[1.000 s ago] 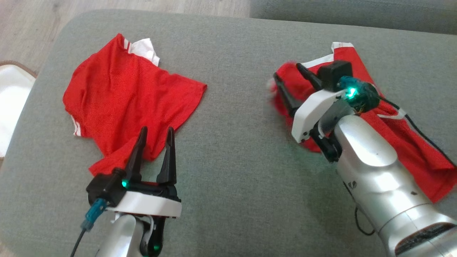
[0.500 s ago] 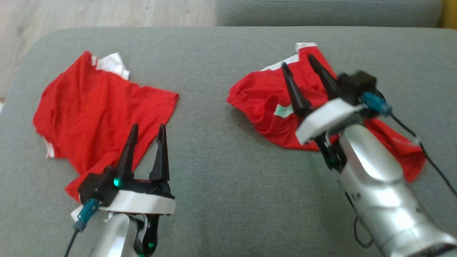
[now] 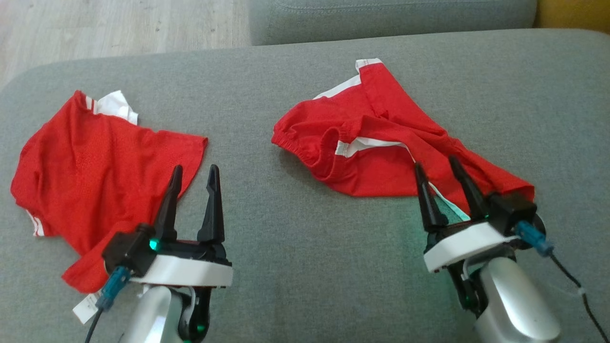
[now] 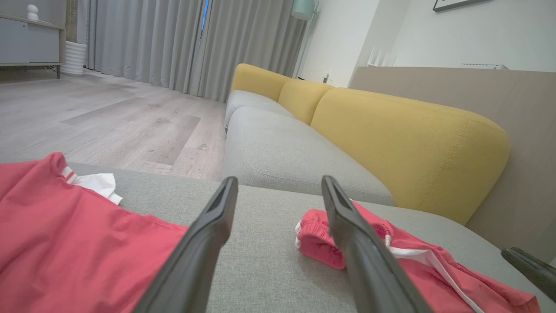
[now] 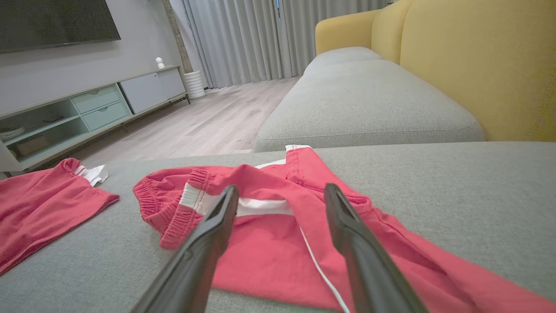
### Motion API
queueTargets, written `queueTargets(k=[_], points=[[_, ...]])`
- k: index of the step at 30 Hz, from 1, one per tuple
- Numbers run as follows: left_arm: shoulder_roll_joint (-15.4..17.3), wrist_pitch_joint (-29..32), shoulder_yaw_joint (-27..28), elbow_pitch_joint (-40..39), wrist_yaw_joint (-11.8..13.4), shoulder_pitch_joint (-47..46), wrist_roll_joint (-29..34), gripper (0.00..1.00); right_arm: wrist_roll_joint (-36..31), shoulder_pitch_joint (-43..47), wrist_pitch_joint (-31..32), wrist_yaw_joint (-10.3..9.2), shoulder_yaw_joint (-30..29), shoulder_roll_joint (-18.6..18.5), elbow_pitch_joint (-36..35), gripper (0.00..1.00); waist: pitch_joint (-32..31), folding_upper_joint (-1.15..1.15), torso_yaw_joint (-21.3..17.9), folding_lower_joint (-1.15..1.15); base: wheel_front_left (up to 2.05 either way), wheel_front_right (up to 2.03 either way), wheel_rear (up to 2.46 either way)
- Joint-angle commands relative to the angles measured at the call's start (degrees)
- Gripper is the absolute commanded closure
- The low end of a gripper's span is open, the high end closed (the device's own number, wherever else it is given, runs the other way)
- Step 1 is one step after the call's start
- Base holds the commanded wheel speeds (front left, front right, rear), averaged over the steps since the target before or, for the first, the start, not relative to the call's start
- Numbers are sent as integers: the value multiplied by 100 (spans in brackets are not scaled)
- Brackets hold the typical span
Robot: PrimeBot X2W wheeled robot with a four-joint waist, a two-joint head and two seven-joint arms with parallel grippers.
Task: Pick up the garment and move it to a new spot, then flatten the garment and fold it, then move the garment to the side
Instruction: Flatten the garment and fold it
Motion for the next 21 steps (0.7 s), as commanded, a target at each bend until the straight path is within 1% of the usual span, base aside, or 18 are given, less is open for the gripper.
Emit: queueTargets(k=[1,6,9,11,14,21], points=[[22,-30,194,-203,5,-94,53,0,-86,-109,-61,21,109,97,-306,0,19,0,-6,0,0,0,0],[22,-30,134,-195,-6,-164,58,0,-207,-63,-62,21,40,97,-396,0,99,0,92,0,0,0,0],[22,-30,101,-195,-12,-192,36,0,-386,-166,-57,21,71,97,-314,0,159,0,192,0,0,0,0],[22,-30,68,-192,-14,-202,17,0,-514,-296,-3,21,127,91,-214,0,209,0,269,0,0,0,0],[22,-30,16,-175,-17,-226,-9,0,-623,-566,176,21,382,23,7,0,282,0,386,0,0,0,0],[22,-30,-93,-106,-21,-308,-70,0,-138,-1166,555,21,850,2,702,0,382,0,677,0,0,0,0]])
